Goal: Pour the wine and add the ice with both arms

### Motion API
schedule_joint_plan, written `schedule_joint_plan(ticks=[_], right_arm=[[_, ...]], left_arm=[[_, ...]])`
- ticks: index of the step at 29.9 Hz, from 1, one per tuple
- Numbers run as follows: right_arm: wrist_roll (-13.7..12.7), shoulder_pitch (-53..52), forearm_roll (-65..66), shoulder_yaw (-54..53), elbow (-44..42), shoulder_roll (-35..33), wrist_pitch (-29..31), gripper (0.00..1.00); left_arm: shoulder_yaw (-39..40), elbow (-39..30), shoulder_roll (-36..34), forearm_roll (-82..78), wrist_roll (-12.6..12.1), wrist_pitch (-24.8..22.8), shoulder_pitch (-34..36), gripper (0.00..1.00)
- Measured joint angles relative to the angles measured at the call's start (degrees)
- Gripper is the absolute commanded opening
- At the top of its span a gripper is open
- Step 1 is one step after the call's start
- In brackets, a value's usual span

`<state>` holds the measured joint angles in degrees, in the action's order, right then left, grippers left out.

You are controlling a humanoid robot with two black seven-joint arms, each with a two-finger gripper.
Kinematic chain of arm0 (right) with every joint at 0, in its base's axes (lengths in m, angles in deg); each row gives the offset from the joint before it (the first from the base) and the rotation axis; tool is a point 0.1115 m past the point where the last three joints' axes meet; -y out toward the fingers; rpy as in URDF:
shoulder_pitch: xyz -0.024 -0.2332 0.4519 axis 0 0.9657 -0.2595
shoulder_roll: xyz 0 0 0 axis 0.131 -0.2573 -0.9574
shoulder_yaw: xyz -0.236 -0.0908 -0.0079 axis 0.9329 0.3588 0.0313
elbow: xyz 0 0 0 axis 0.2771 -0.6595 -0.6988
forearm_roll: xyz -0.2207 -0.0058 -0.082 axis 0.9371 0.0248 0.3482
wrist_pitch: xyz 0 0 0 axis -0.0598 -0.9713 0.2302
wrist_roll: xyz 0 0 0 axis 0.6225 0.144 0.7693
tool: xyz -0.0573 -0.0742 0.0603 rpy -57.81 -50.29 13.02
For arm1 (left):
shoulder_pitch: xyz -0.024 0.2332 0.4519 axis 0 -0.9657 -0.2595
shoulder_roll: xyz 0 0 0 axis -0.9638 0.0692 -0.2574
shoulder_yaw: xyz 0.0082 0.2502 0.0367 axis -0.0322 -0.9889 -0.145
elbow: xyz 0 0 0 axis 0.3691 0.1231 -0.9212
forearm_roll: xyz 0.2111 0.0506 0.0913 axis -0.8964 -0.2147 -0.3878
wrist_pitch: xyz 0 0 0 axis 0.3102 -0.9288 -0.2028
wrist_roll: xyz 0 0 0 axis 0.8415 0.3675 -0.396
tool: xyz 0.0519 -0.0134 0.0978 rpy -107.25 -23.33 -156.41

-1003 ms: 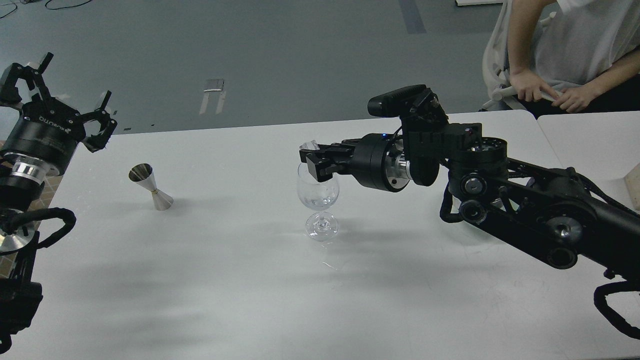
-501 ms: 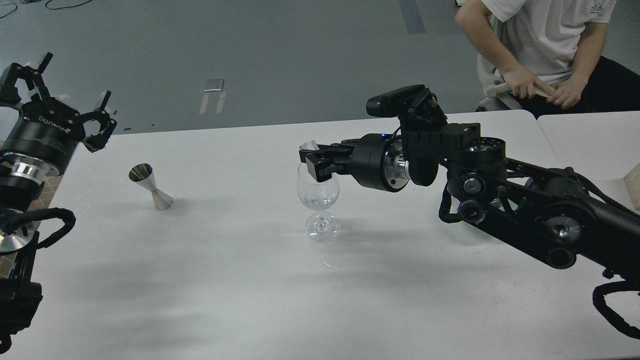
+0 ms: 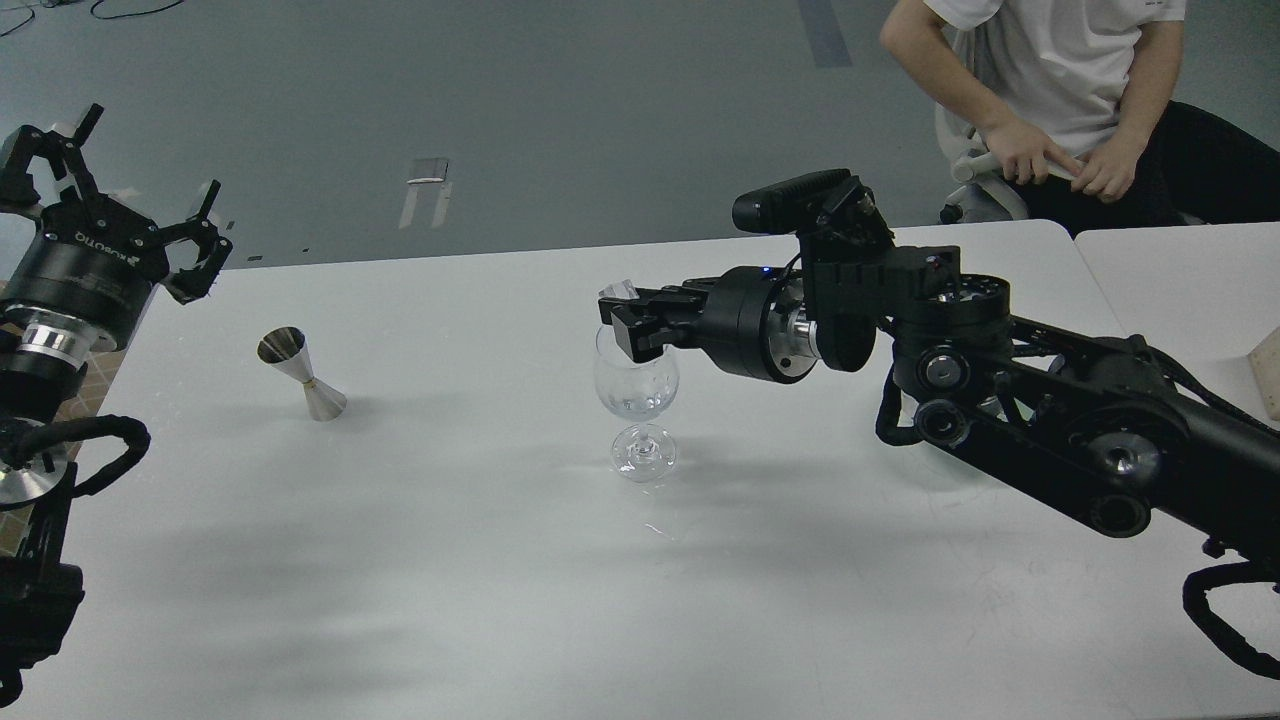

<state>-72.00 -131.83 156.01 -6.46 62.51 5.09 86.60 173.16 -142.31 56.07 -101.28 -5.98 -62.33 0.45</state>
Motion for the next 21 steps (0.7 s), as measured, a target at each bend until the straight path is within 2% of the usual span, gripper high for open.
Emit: schedule_joint_plan(ticks=[2, 3, 7, 9, 11, 13, 15, 16, 17, 19, 21], right_arm=[[0.2, 0.0, 0.0, 0.0, 0.0, 0.0, 0.0, 0.98], [0.2, 0.0, 0.0, 0.0, 0.1, 0.1, 0.0, 0.92], [0.3, -0.2, 0.0, 0.0, 0.2, 0.0, 0.0, 0.84], [0.3, -0.3, 0.0, 0.0, 0.3, 0.0, 0.0, 0.70], [0.3, -0.4, 0.0, 0.0, 0.3, 0.0, 0.0, 0.45], [0.3, -0.5, -0.1, 0.0, 0.4, -0.2, 0.1, 0.42], [0.3, -0.6, -0.1, 0.1, 0.4, -0.4, 0.1, 0.43], [0.2, -0.6, -0.2, 0.2, 0.4, -0.4, 0.1, 0.47], [0.2, -0.6, -0.2, 0.2, 0.4, -0.4, 0.1, 0.66], [0.2, -0.6, -0.2, 0.2, 0.4, -0.2, 0.1, 0.80], [0.2, -0.5, -0.2, 0.1, 0.3, -0.1, 0.1, 0.88]], left_arm=[[0.3, 0.0, 0.0, 0.0, 0.0, 0.0, 0.0, 0.97], [0.4, 0.0, 0.0, 0.0, 0.0, 0.0, 0.0, 0.97], [0.6, 0.0, 0.1, 0.0, 0.0, 0.0, 0.0, 0.97], [0.7, 0.0, 0.1, 0.0, 0.0, 0.0, 0.0, 0.97], [0.7, 0.0, 0.1, 0.0, 0.0, 0.0, 0.0, 0.97], [0.7, 0.0, 0.1, 0.0, 0.0, 0.0, 0.0, 0.97], [0.7, 0.0, 0.1, 0.0, 0.0, 0.0, -0.1, 0.97], [0.7, 0.0, 0.1, 0.0, 0.0, 0.0, -0.1, 0.97], [0.7, 0.0, 0.1, 0.0, 0.0, 0.0, -0.1, 0.97], [0.7, 0.0, 0.1, 0.0, 0.0, 0.0, -0.1, 0.97], [0.7, 0.0, 0.1, 0.0, 0.0, 0.0, -0.1, 0.97]])
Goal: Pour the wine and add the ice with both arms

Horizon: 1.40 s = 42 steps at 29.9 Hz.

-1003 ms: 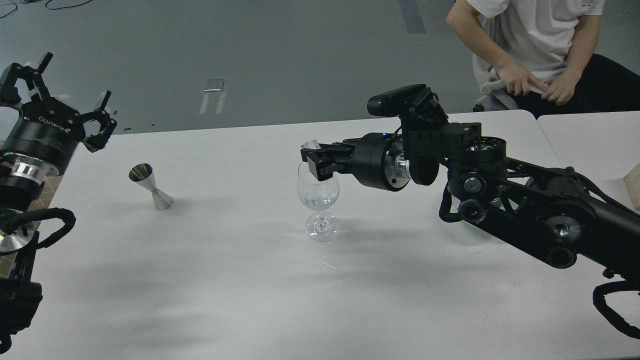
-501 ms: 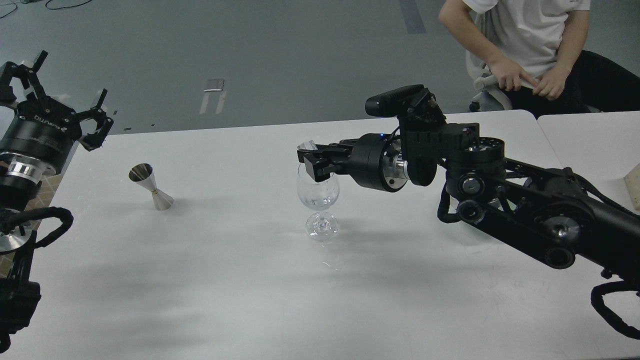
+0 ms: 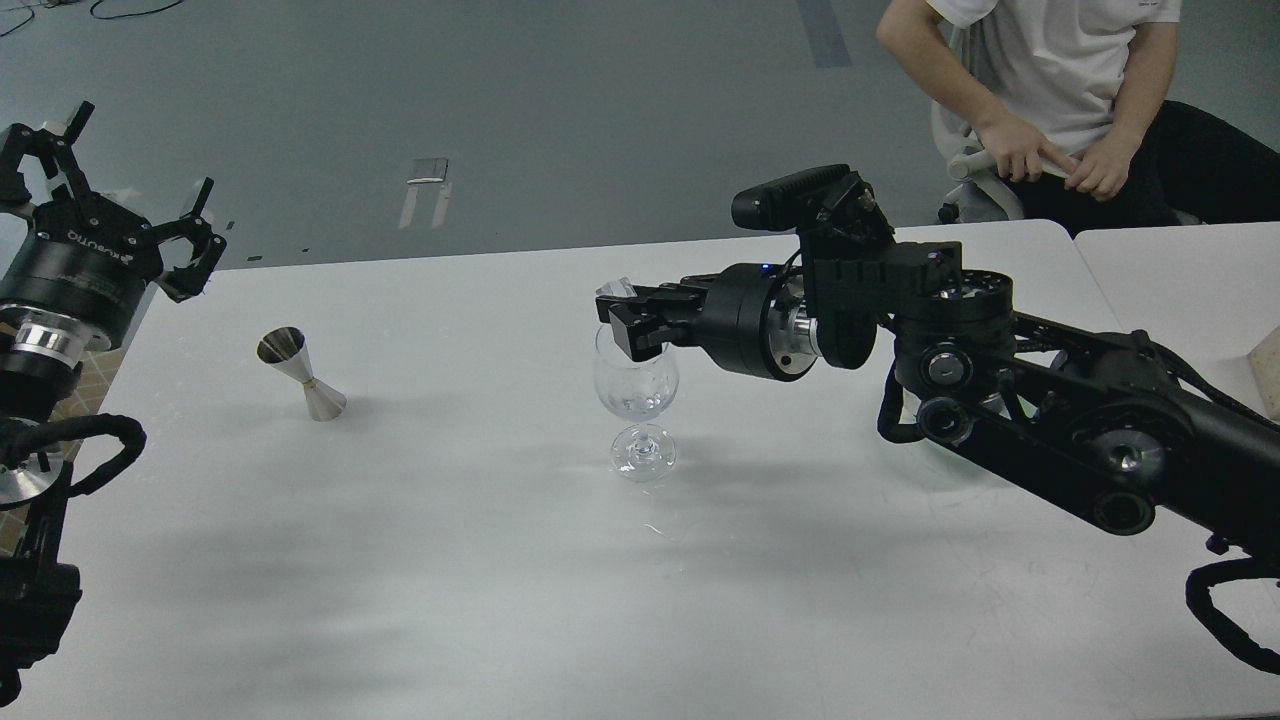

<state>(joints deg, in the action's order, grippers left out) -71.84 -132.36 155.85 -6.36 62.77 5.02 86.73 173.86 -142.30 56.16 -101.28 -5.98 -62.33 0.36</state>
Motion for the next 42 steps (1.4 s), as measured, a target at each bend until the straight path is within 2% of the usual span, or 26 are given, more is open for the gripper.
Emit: schedule_joint_plan(ticks=[1, 8, 11, 14, 16, 18, 21, 23, 24, 25, 26, 33, 42], right_arm=[[0.0, 0.1, 0.0, -0.1, 0.0, 0.0, 0.0, 0.94], [0.0, 0.3, -0.2, -0.7, 0.0, 0.1, 0.0, 0.99], [0.0, 0.4, -0.3, -0.9, 0.0, 0.1, 0.0, 0.97], [0.0, 0.4, -0.3, -1.0, 0.1, 0.1, 0.0, 0.83], [-0.1, 0.4, -0.3, -1.0, 0.1, 0.1, 0.0, 0.47], [-0.3, 0.4, -0.3, -0.9, 0.2, 0.1, 0.0, 0.28], [-0.4, 0.2, -0.3, -0.7, 0.2, 0.1, 0.0, 0.24], [-0.4, 0.1, -0.3, -0.7, 0.2, 0.0, 0.0, 0.31], [-0.4, 0.1, -0.3, -0.6, 0.2, 0.0, 0.0, 0.61], [-0.4, 0.1, -0.3, -0.6, 0.2, 0.0, 0.0, 0.78], [-0.4, 0.1, -0.3, -0.6, 0.2, 0.0, 0.0, 0.90], [-0.3, 0.3, -0.3, -1.1, 0.1, 0.1, 0.0, 0.98], [-0.3, 0.4, -0.3, -1.7, 0.0, 0.2, 0.0, 0.98]], left_arm=[[0.0, 0.0, 0.0, 0.0, 0.0, 0.0, 0.0, 0.97], [0.0, 0.0, 0.0, 0.0, 0.0, 0.0, -0.1, 0.97], [0.0, 0.0, 0.0, 0.0, 0.0, 0.0, -0.1, 0.97], [0.1, 0.0, -0.1, 0.0, 0.0, 0.0, -0.1, 0.97], [0.2, 0.0, -0.1, 0.0, 0.0, 0.0, -0.1, 0.97], [0.2, 0.0, -0.1, 0.0, 0.0, 0.0, -0.1, 0.97], [0.3, 0.0, -0.1, 0.0, 0.0, 0.0, -0.1, 0.97], [0.3, 0.0, -0.1, 0.0, 0.0, 0.0, -0.1, 0.97], [0.3, 0.0, -0.1, 0.0, 0.0, 0.0, -0.1, 0.97], [0.3, 0.0, -0.1, 0.0, 0.0, -0.1, -0.1, 0.97], [0.4, 0.0, -0.1, 0.0, 0.0, -0.1, -0.1, 0.97], [0.4, 0.0, 0.0, 0.0, 0.0, -0.1, -0.1, 0.97], [0.4, 0.0, 0.0, 0.0, 0.0, 0.0, -0.1, 0.97]])
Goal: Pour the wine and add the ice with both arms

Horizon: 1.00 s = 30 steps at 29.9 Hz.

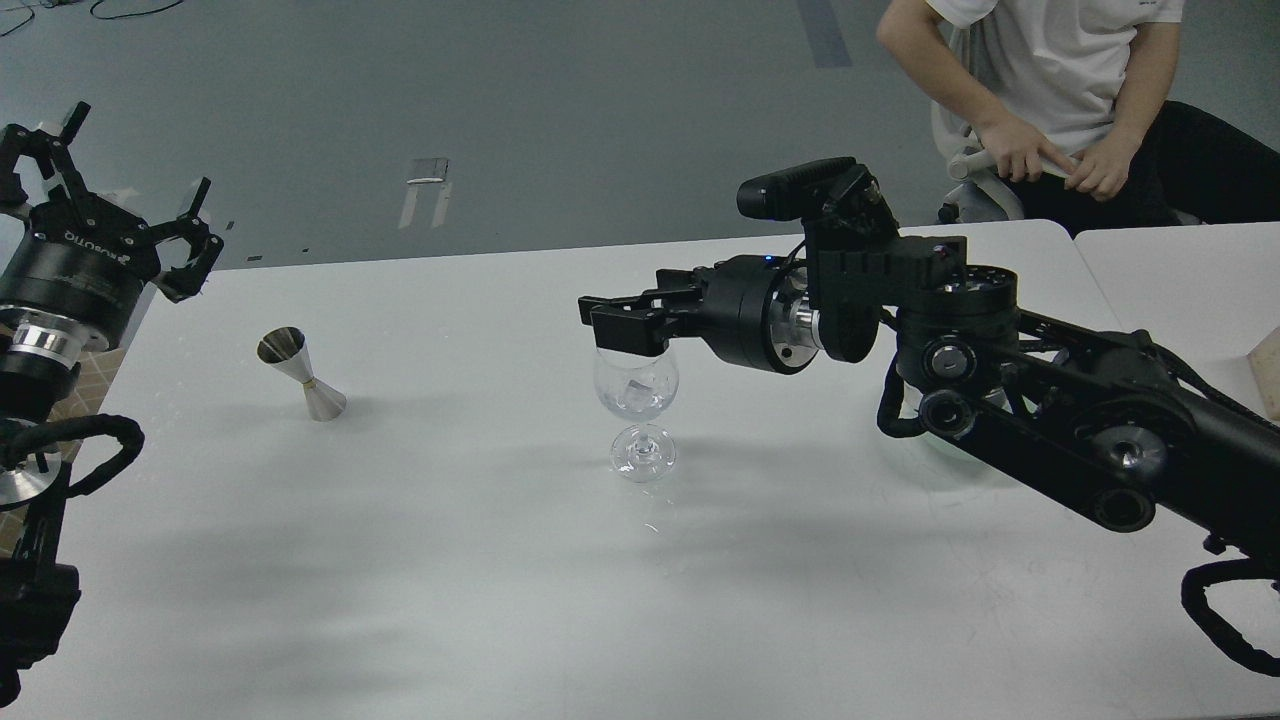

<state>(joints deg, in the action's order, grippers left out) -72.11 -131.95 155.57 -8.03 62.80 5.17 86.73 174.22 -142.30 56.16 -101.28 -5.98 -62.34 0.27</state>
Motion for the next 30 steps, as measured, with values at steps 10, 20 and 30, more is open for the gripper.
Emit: schedule_joint_plan(ticks=[10, 20, 30], right_arm=[[0.0, 0.0, 0.0, -12.2, -0.8, 4.2, 0.0, 1.00], [0.5, 3.5, -0.2, -31.6, -1.9, 8.2, -2.3, 1.00], [0.8, 8.9, -16.1, -46.7, -6.4, 9.7, -11.8, 1.00]], left_arm=[[0.0, 0.0, -0.1, 0.0, -0.4, 0.0, 0.0, 0.97], [-0.4, 0.1, 0.1, 0.3, -0.1, 0.0, -0.1, 0.98], [-0.5, 2.8, 0.3, 0.3, -0.7, 0.0, 1.1, 0.98]])
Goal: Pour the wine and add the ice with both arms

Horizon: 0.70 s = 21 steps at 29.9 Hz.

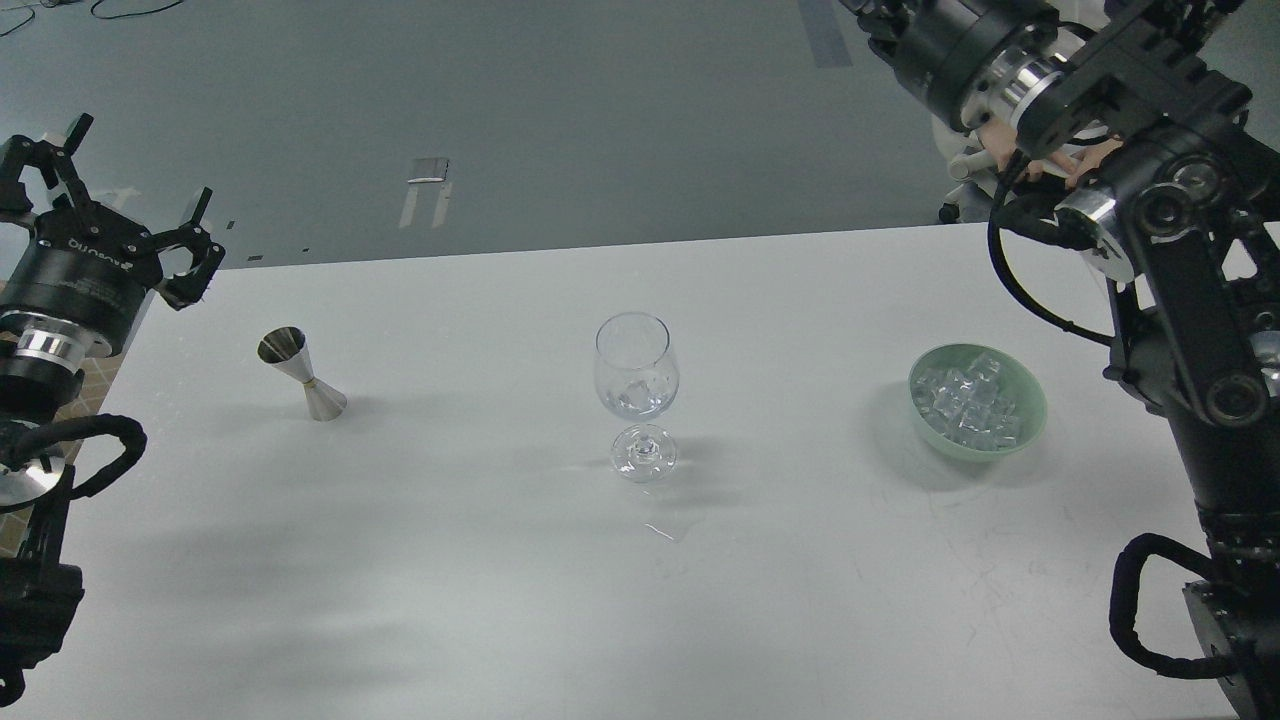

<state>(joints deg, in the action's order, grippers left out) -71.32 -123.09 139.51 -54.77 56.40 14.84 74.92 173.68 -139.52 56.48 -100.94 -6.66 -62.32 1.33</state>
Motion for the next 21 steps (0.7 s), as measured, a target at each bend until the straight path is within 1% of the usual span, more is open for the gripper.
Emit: schedule_joint_plan(ticks=[6, 8, 14, 18, 21], right_arm=[[0.9, 0.8, -18.3, -10.7, -10.5, -0.4, -2.0, 1.00], [1.0, 1.0, -24.9, -12.5, -14.2, -0.4, -2.2, 1.00], [1.2, 0.4, -38.8, -15.0, -23.8, -0.6, -2.6, 1.00], [1.3, 0.0, -42.8, -15.2, -27.5, -0.7, -2.6, 1.00], [1.5, -0.8, -43.5, -15.2, -29.6, -0.7, -3.4, 1.00]], left_arm=[[-0.2, 3.7, 0.0, -0.2, 0.0, -0.2, 2.1, 0.98], [-0.4, 4.5, 0.0, -0.4, 0.1, -0.3, 3.2, 0.98], [-0.5, 6.3, 0.0, -1.2, 0.4, -0.9, 7.7, 0.98], [-1.3, 10.4, 0.0, -1.3, 0.5, -1.1, 11.7, 0.98], [-4.2, 16.0, -0.3, -1.3, 0.7, -2.8, 16.7, 0.98]])
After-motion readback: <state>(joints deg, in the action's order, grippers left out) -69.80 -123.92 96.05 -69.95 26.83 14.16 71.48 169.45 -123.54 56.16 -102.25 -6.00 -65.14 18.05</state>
